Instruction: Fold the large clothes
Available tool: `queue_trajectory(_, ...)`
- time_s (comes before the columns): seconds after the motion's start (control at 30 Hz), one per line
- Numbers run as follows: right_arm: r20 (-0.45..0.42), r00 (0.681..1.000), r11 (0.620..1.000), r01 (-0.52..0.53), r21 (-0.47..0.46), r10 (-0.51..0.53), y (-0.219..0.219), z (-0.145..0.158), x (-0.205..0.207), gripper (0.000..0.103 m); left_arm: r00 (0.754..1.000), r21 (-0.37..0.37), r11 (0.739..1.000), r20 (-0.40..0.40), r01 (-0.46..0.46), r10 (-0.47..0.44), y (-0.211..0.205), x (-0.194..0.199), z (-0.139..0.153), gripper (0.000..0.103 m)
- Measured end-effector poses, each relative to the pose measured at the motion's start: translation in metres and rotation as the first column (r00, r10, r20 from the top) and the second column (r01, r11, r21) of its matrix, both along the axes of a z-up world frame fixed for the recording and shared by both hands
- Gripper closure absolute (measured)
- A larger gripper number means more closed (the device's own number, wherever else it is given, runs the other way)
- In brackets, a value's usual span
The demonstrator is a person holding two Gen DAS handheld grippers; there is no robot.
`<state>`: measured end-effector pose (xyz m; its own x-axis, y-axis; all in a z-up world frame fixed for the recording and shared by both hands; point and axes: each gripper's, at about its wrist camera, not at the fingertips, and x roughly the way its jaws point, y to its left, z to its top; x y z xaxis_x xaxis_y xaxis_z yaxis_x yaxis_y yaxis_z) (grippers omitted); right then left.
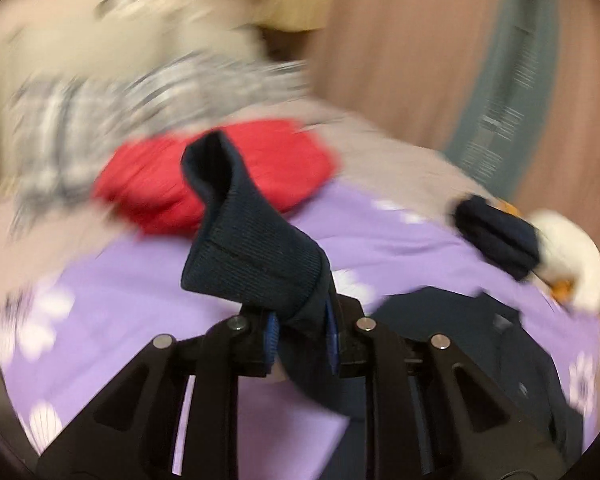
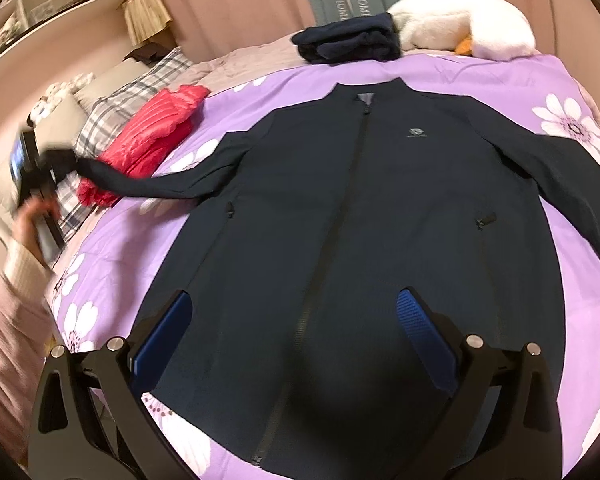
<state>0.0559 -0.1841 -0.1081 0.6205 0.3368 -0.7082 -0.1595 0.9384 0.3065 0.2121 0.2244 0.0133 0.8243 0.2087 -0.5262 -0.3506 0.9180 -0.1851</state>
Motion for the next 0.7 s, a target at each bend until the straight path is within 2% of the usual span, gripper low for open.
queue_trajectory(0.07, -0.001, 1.0, 1.0, 0.021, 0.009, -0.021, -0.009, -0.001, 0.0, 0.001, 0.993, 0.091, 0.988, -0.004, 0.121, -0.121, -0.058, 0.022, 0.023, 0.084)
queue_trajectory(0.13, 0.003, 0.999, 0.999, 0.049, 0.015, -0.049, -0.02, -0.001, 0.0, 0.001, 0.966, 0.196, 0.946, -0.03, 0.258, -0.257, -0.127, 0.041, 0.034, 0.084)
queue_trajectory(0.17, 0.007, 0.998, 0.998, 0.067, 0.019, -0.067, -0.027, -0.001, 0.0, 0.001, 0.946, 0.24, 0.915, -0.052, 0.324, -0.321, -0.16, 0.049, 0.034, 0.084)
queue_trajectory(0.2, 0.01, 0.996, 0.996, 0.088, 0.021, -0.088, -0.035, -0.001, -0.001, 0.001, 0.91, 0.277, 0.868, -0.089, 0.412, -0.404, -0.203, 0.058, 0.029, 0.084)
queue_trajectory(0.23, 0.011, 0.994, 0.994, 0.108, 0.022, -0.109, -0.042, -0.001, -0.002, 0.001, 0.888, 0.29, 0.84, -0.116, 0.459, -0.445, -0.228, 0.061, 0.023, 0.083)
queue_trajectory(0.3, 0.009, 0.989, 0.989, 0.148, 0.023, -0.148, -0.059, -0.002, -0.004, 0.001, 0.809, 0.301, 0.751, -0.224, 0.588, -0.543, -0.299, 0.076, -0.009, 0.08)
queue_trajectory(0.37, 0.004, 0.983, 0.983, 0.182, 0.019, -0.182, -0.073, -0.004, -0.007, 0.001, 0.736, 0.266, 0.688, -0.307, 0.676, -0.604, -0.348, 0.08, -0.047, 0.068)
queue_trajectory(0.4, 0.002, 0.98, 0.98, 0.198, 0.016, -0.198, -0.08, -0.005, -0.009, 0.001, 0.718, 0.256, 0.673, -0.327, 0.694, -0.615, -0.359, 0.079, -0.06, 0.043)
queue_trajectory(0.43, -0.006, 0.976, 0.976, 0.216, 0.007, -0.216, -0.089, -0.007, -0.011, 0.001, 0.7, 0.255, 0.656, -0.357, 0.71, -0.619, -0.377, 0.079, -0.08, 0.022)
queue_trajectory(0.5, -0.024, 0.969, 0.97, 0.244, -0.012, -0.244, -0.101, -0.013, -0.012, 0.001, 0.672, 0.222, 0.642, -0.373, 0.734, -0.639, -0.383, 0.078, -0.1, 0.021)
queue_trajectory(0.53, -0.031, 0.967, 0.968, 0.251, -0.014, -0.251, -0.104, -0.014, -0.012, 0.001, 0.657, 0.186, 0.643, -0.384, 0.743, -0.648, -0.381, 0.078, -0.107, 0.021)
queue_trajectory(0.6, -0.042, 0.964, 0.965, 0.264, -0.006, -0.264, -0.112, -0.017, -0.01, 0.001, 0.646, 0.134, 0.653, -0.385, 0.746, -0.659, -0.374, 0.074, -0.112, 0.021)
queue_trajectory(0.67, -0.049, 0.963, 0.964, 0.266, 0.013, -0.265, -0.118, -0.019, -0.003, 0.001, 0.652, 0.056, 0.675, -0.329, 0.736, -0.683, -0.339, 0.062, -0.11, 0.017)
queue_trajectory(0.7, -0.048, 0.964, 0.965, 0.261, 0.026, -0.26, -0.119, -0.019, 0.002, 0.001, 0.667, 0.016, 0.697, -0.305, 0.717, -0.679, -0.315, 0.059, -0.111, 0.014)
